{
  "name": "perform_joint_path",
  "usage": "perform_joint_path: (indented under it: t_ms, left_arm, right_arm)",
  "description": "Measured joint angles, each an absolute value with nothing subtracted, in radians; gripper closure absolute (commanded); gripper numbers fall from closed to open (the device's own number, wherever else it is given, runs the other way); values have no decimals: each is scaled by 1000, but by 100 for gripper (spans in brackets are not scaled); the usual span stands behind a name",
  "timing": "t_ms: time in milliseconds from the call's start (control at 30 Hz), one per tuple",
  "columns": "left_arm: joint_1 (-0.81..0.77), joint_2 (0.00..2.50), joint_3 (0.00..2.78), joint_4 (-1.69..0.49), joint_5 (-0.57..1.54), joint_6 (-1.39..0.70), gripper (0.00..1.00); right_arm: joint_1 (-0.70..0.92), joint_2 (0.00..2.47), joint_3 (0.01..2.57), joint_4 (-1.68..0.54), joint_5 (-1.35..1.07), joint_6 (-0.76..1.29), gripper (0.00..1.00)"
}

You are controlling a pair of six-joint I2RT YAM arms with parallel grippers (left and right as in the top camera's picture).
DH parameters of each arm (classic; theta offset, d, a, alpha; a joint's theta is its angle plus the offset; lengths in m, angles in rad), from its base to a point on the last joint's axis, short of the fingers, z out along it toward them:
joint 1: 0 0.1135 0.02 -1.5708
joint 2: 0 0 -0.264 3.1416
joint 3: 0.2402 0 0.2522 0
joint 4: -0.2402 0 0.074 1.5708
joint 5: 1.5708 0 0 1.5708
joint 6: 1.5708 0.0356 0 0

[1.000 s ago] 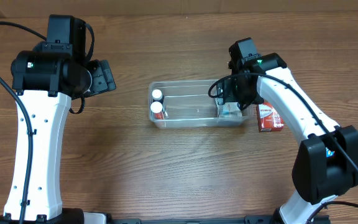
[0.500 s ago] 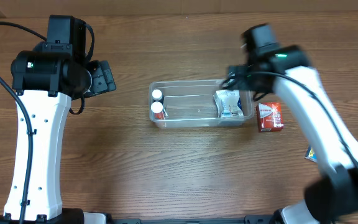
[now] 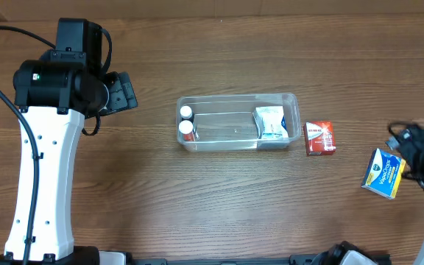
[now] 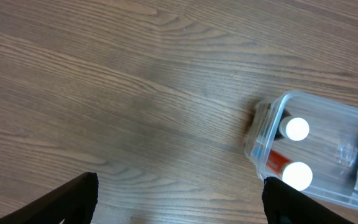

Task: Pack container
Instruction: 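Grasp the blue-and-yellow VapoDrops box with the right gripper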

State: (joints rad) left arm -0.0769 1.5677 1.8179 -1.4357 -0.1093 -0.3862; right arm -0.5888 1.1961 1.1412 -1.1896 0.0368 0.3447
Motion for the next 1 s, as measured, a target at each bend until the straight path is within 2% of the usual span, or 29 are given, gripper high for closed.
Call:
perform_joint_path:
  t_ms: [100, 167, 400, 1000]
  left_arm:
    - [-77, 1568, 1818, -1430, -109, -386, 13]
    - [-77, 1568, 1818, -1427, -109, -386, 12]
    - [-77, 1568, 1818, -1421, -109, -386, 12]
    - [-77, 1568, 1818, -1420, -109, -371, 12]
  right_arm:
    - [-616, 1223, 1018, -1048, 31, 286, 0]
    - [-615, 1324, 991, -1005, 25, 235, 0]
    - [-615, 1553, 987, -952, -10, 129, 0]
    - [-615, 1664, 987, -870, 38, -12, 0]
